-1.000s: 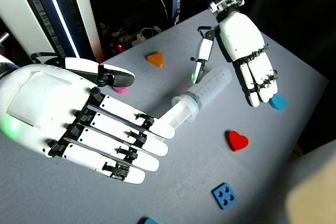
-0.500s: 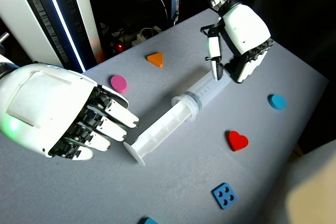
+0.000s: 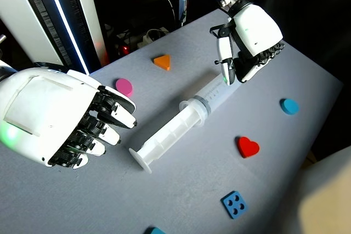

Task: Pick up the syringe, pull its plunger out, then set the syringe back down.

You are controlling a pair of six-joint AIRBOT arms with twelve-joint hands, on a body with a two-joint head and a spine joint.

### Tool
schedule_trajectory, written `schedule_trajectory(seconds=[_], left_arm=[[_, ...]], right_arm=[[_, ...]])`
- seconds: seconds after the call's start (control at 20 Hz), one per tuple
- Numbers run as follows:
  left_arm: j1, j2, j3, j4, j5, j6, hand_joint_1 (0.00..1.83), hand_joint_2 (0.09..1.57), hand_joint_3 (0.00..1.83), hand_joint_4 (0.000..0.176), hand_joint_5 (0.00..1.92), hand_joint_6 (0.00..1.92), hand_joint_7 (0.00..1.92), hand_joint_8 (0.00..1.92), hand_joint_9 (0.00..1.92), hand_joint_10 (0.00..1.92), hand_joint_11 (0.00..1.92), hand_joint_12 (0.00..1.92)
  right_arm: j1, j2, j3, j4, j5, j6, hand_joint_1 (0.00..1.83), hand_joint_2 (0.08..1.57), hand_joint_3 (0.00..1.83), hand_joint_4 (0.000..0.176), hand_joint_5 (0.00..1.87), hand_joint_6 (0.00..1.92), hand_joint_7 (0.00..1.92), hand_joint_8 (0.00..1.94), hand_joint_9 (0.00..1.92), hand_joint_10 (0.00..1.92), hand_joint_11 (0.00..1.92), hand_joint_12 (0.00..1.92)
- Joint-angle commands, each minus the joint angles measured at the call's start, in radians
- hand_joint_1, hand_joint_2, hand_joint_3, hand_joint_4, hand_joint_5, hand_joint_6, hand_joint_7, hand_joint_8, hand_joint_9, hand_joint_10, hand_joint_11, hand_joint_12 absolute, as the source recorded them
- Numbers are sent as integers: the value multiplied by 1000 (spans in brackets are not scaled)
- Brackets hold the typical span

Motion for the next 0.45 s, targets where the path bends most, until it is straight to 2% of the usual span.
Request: schedule_trajectory(seconds=[0.0,0.4], left_arm=[[-10,5,3,62,-49,1,849,1319,0,176,1394,1921,1536,1921,1623,1921,1673,1921],[-24,6,-3,62,-57,-22,866,1307,0,176,1373,1921,1528,1921,1633,1921,1673,1921]], right_arm=[[17,6,6,-49,99,21,684,1420,0,176,1246,1921,1449,1941,1600,1921,1794,1921],[-8,20,65,-323,138,166,701,1421,0,176,1223,1921,1439,1941,1583,1921,1777,1921]])
